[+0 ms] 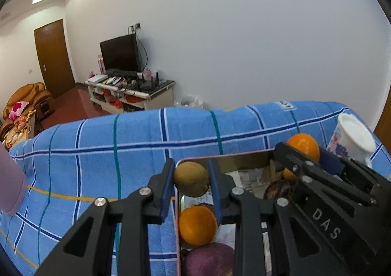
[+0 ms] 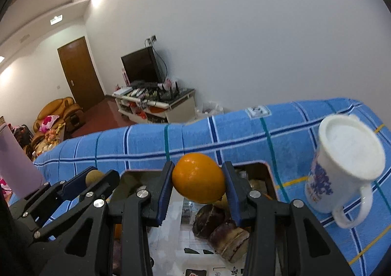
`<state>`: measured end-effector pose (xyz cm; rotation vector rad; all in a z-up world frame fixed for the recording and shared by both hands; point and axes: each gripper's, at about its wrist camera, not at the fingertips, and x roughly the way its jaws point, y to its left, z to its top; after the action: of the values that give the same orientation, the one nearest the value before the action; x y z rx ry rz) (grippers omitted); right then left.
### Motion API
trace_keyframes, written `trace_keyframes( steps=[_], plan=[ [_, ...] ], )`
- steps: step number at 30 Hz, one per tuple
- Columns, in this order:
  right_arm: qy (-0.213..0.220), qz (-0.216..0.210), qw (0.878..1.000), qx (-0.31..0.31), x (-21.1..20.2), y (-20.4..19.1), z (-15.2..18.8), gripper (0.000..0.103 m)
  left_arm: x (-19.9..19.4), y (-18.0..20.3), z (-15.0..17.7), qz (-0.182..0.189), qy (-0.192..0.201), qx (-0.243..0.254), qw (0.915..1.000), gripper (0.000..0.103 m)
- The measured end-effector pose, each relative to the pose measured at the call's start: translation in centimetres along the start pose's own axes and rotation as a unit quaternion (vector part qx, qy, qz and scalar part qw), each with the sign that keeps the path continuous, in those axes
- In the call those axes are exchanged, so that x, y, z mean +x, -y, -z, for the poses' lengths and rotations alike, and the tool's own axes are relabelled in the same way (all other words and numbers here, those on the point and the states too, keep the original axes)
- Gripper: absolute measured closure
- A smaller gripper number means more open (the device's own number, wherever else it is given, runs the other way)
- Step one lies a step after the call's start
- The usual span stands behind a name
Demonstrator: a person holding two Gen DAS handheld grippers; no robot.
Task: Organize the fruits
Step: 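Carry the orange with the right gripper to the pink tin while the left gripper carries the small fruit, then open both grippers to drop the orange and small fruit into the tin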
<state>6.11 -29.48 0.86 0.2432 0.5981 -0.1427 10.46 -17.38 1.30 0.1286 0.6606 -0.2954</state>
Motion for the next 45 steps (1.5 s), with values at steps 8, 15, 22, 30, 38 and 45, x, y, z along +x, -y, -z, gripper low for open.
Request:
trace_keyframes(
  steps=[8,15,22,30,38,45],
  plan=[
    [-0.030,0.000,0.999,-0.011,1.7,0.2,0.5,0.061,1.5,0.4,0.9,0.007,-0.027,0.008,0.9996,0.073],
    [-0.041,0.001,0.999,-0.035,2.5,-0.5,0.7,0.061,1.9,1.6,0.9,0.000,-0.029,0.038,0.9989,0.073],
    [-0.055,-0.007,0.997,-0.057,4.0,-1.7,0.8,0.060,2.0,1.9,1.5,-0.004,-0.033,0.046,0.9984,0.074],
    [-0.054,-0.014,0.997,-0.055,4.4,-1.8,1.1,0.060,1.9,1.9,1.5,0.008,-0.032,0.041,0.9986,0.073],
    [-0.057,-0.037,0.997,-0.039,3.7,-0.8,1.6,0.059,2.1,2.1,1.7,0.026,-0.030,0.039,0.9985,0.050],
    [-0.042,-0.060,0.997,-0.003,2.8,0.3,1.5,0.059,1.6,2.7,1.8,0.061,-0.036,0.038,0.9967,0.023]
  ],
)
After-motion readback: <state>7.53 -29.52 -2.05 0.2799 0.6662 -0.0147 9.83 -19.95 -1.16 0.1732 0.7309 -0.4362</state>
